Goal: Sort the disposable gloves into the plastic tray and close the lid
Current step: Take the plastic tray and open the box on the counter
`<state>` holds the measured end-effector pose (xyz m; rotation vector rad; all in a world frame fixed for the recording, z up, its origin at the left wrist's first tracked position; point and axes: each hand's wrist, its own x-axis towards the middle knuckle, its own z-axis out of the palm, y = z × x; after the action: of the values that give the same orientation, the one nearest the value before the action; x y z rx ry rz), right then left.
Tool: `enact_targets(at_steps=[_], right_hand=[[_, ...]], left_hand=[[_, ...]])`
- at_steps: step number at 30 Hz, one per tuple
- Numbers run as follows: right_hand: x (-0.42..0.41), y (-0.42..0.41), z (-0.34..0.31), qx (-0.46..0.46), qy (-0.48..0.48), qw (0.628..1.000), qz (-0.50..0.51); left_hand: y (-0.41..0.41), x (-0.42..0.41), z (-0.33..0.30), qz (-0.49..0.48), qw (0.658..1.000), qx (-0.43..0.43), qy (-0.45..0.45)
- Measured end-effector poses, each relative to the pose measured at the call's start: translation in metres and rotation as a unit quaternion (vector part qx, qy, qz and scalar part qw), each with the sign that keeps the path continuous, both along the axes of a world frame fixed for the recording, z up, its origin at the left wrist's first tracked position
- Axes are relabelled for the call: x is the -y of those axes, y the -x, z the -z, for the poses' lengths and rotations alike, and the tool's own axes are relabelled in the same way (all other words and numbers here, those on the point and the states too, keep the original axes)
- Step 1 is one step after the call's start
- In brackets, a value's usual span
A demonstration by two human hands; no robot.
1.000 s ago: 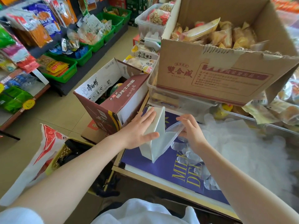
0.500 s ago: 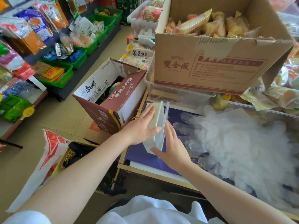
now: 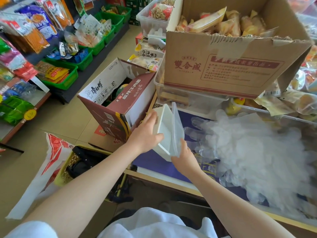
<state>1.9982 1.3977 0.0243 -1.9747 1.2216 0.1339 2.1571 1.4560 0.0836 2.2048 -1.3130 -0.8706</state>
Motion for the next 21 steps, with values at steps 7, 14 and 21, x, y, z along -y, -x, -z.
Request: enact_targets(at_steps=[7, 14, 21], right_hand=[[0.005, 0.014, 0.007, -0.021, 0.043, 0.999, 0.000], [0.015, 0.020, 0.010, -0.015, -0.016, 0.996, 0.085], [0.026, 0.030, 0.013, -0.031, 0.040, 0.994, 0.096]], left_hand=[[-0.008, -0.006, 0.010, -0.053, 0.994, -0.083, 0.051], [0.000, -0.004, 0.019, -0.115, 0.974, -0.171, 0.091], [0.003, -0.006, 0.021, -0.125, 0.967, -0.195, 0.105]])
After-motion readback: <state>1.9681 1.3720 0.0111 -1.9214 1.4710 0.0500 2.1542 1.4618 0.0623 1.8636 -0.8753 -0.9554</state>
